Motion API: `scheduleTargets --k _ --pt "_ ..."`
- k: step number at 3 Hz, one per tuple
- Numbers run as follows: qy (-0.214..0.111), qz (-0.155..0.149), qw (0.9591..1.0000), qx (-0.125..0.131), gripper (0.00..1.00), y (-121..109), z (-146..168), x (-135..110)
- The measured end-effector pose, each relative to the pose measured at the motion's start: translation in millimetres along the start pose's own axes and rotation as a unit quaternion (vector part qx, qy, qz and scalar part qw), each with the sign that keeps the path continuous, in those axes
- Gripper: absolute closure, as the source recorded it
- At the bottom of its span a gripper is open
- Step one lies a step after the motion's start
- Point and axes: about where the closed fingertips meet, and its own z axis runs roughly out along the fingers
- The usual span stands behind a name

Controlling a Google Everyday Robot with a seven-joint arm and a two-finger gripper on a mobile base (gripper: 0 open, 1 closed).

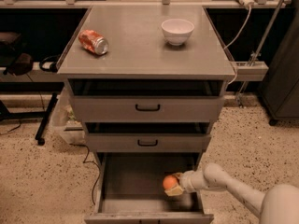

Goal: Place orange into bottom drawer

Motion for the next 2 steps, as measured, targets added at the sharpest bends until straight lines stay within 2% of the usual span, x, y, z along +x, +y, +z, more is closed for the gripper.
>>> scheduleTargets --k 1,2 --pt "-0.002 -0.005 0.9990 -0.045 1.00 -6.9 33.6 18.2" --pt "-0.005 -0.004 0.9991 -0.042 0.81 -38.6 45.1 28.2"
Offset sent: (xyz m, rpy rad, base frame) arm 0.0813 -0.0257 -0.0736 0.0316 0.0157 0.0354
